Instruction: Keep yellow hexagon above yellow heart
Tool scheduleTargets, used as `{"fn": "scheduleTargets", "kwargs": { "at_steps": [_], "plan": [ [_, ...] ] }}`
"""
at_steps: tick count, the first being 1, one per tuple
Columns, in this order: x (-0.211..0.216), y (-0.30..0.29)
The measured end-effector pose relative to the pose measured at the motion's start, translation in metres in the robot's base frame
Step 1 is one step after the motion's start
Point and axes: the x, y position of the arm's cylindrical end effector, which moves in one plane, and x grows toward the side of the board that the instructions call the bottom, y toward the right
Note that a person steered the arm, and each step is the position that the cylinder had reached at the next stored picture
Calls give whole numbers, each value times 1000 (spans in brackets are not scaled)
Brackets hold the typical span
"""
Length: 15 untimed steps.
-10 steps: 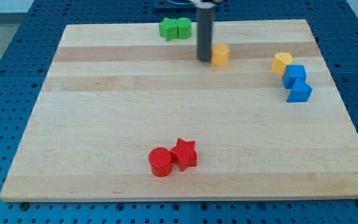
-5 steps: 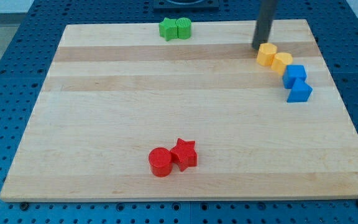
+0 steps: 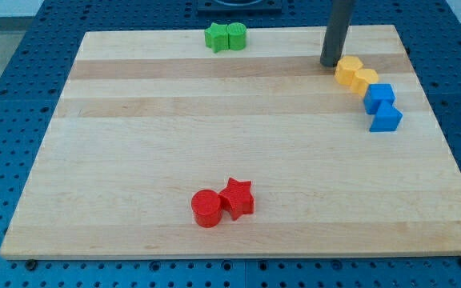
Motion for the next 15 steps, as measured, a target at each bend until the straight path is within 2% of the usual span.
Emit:
{"fn": "scheduleTargets", "kwargs": {
  "at_steps": [3,5,6,7,9,11,12,13,15],
  "plan": [
    [17,0],
    [23,-36],
    [46,-34],
    [51,-10],
    [32,29],
    [20,5],
    [-13,7],
    [-39,37],
    [-21,63]
  ]
}}
